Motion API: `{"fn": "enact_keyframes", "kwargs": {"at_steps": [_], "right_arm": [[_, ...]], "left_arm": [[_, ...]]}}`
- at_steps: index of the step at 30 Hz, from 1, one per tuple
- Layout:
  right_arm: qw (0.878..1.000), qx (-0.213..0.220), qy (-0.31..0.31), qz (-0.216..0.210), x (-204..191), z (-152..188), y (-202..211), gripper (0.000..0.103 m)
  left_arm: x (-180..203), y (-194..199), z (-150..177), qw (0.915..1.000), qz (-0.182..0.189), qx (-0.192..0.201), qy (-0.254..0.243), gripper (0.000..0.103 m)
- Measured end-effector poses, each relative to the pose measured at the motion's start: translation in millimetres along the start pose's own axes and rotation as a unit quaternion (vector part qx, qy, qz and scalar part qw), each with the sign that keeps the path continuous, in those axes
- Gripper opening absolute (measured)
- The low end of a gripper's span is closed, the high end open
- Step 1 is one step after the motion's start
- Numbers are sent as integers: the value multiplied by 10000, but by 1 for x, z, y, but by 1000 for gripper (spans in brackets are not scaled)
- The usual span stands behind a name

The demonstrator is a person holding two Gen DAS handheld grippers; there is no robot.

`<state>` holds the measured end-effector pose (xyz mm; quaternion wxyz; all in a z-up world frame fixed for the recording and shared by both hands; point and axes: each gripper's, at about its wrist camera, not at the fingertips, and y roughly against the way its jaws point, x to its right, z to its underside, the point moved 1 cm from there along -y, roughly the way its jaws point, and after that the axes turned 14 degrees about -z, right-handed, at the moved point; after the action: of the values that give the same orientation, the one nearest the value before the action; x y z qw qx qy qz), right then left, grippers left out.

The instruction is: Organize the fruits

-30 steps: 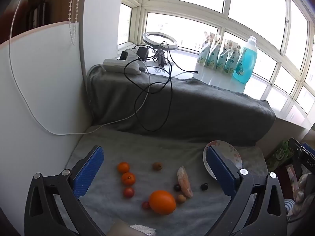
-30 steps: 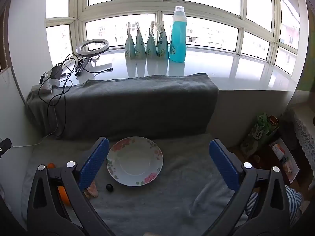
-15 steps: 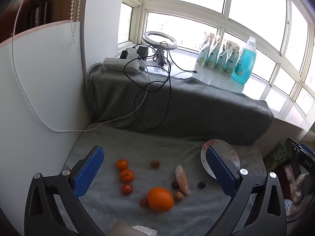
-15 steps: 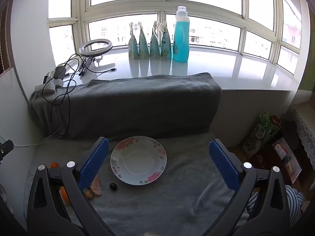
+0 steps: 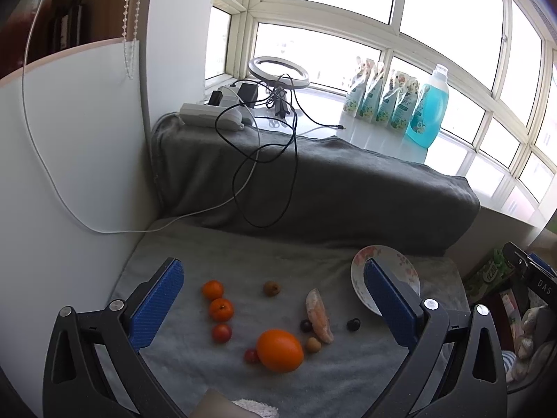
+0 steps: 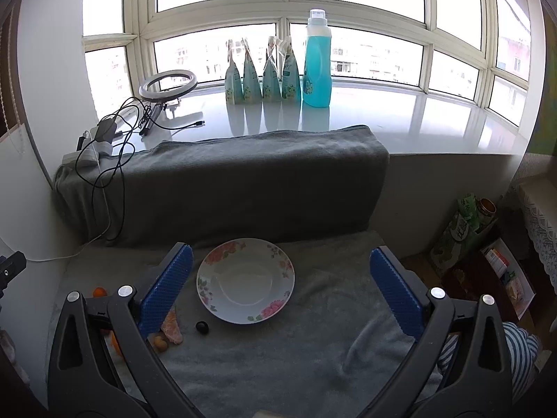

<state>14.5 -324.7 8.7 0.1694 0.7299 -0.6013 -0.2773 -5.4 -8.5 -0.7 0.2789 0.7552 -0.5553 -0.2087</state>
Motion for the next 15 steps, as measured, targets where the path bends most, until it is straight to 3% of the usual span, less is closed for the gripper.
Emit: {"fn": "enact_keyframes", "kwargs": {"at_steps": [15], "right_arm": [[10000,3,-12,1,0,1,0,103]], "left_arm": [[3,2,1,10000,56,19,-30,102]]}}
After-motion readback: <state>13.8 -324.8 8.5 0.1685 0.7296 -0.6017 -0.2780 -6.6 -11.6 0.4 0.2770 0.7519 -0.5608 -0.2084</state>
